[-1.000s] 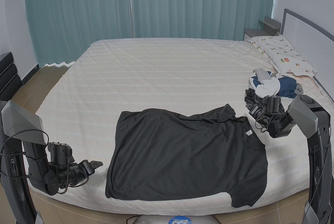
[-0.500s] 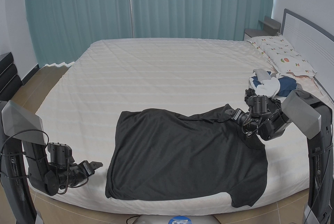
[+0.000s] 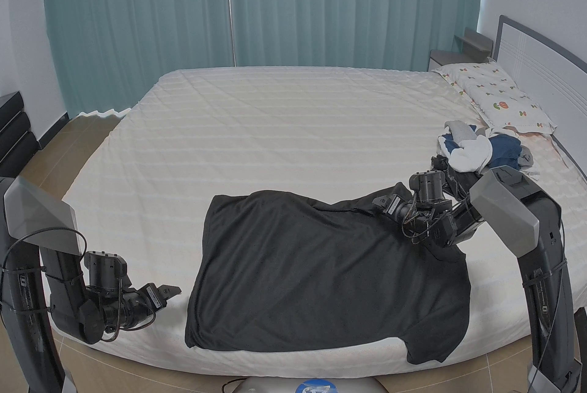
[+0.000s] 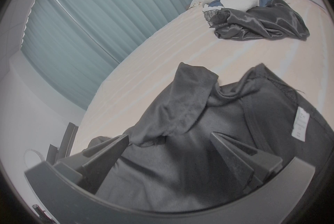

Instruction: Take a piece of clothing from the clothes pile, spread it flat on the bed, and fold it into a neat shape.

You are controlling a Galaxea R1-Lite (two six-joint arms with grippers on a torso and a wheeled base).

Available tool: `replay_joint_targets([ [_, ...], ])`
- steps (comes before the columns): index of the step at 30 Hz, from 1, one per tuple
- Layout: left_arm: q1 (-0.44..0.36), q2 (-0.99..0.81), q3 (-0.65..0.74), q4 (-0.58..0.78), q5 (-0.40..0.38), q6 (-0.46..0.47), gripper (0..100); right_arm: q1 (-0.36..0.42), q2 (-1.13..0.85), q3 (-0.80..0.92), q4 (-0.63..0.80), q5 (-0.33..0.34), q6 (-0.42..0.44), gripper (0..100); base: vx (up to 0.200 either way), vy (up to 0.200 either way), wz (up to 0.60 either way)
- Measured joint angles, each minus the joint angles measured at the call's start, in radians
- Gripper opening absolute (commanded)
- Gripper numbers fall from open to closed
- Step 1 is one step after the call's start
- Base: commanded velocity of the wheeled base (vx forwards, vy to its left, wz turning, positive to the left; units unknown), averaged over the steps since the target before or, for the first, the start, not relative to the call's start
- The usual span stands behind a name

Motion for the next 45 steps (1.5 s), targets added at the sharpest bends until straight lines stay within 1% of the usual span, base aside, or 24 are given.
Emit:
replay_joint_targets([
  [7,0.000,0.001,0.001,0.000,-0.001,0.000,100,0.008,0.045,-0.090,0.002,-0.012,0.011,0,0.000,0.000,0.00],
  [13,0.000,0.001,0.000,0.000,0.000,0.000,100,0.016,0.072,-0.200,0.003,-0.076,0.006,0,0.000,0.000,0.00],
  [20,0.000,0.001,0.000,0.000,0.000,0.000,100,0.023,0.080,-0.343,0.026,-0.079,0.001,0,0.000,0.000,0.00],
  [23,-0.001,0.001,0.000,0.000,0.000,0.000,100,0.021,0.093,-0.423,0.069,-0.066,0.000,0,0.000,0.000,0.00],
  [24,-0.001,0.001,0.000,0.000,0.001,0.000,100,0.021,0.098,-0.444,0.083,-0.054,-0.001,100,0.000,0.000,0.00],
  [28,-0.001,0.001,0.001,0.000,0.001,-0.001,100,0.027,0.117,-0.482,0.076,-0.028,-0.004,100,0.000,0.000,0.00],
  [32,-0.001,0.002,0.002,0.000,0.001,-0.001,100,0.026,0.130,-0.492,0.003,-0.015,-0.004,100,0.000,0.000,0.00],
  [38,-0.003,0.003,0.002,0.000,0.002,-0.001,100,0.006,0.143,-0.494,-0.010,-0.018,-0.003,100,0.000,0.000,0.00],
  [41,-0.003,0.003,0.002,0.000,0.002,-0.002,100,-0.004,0.135,-0.494,0.028,-0.020,-0.006,100,0.000,0.000,0.00],
  [45,-0.003,0.003,0.002,0.000,0.002,-0.002,100,-0.013,0.104,-0.468,0.164,-0.022,-0.016,100,0.000,0.000,0.00],
])
